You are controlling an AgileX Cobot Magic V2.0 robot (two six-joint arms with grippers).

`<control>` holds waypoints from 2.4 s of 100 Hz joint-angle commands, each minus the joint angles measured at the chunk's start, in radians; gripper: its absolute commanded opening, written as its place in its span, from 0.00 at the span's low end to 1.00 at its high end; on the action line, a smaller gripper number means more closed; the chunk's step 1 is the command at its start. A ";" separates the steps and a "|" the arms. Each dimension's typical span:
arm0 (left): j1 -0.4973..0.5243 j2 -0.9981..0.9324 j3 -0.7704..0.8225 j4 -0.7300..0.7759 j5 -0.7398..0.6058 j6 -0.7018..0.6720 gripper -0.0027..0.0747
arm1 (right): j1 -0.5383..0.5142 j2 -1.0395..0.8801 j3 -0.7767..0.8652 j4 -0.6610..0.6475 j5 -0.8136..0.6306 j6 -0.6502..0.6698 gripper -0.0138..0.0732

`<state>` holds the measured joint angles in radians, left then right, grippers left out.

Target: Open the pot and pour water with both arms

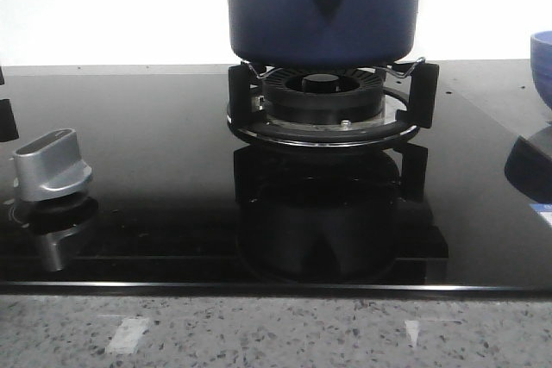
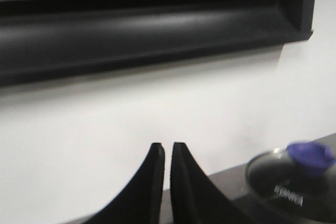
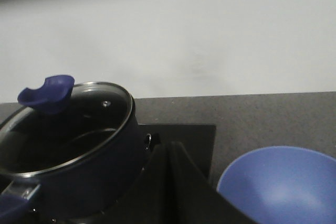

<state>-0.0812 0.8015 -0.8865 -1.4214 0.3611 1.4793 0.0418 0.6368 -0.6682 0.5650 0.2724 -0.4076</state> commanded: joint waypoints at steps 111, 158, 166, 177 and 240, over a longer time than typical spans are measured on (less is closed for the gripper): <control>-0.008 -0.588 0.599 -0.228 -0.105 0.046 0.01 | 0.001 -0.501 0.404 0.013 -0.075 -0.028 0.10; -0.008 -0.588 0.597 -0.209 -0.152 0.009 0.01 | 0.001 -0.501 0.404 0.013 -0.075 -0.028 0.09; -0.006 -0.588 0.597 -0.036 -0.206 -0.212 0.01 | 0.001 -0.501 0.404 0.013 -0.075 -0.028 0.09; 0.001 -0.588 0.599 0.517 -0.218 -0.736 0.01 | 0.001 -0.501 0.404 0.013 -0.075 -0.028 0.09; -0.007 -0.833 0.922 1.306 -0.369 -1.479 0.01 | 0.001 -0.501 0.404 0.013 -0.073 -0.028 0.09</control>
<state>-0.0796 -0.0032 0.0017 -0.1274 0.0770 0.0103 0.0418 0.1247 -0.2380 0.5684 0.2690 -0.4237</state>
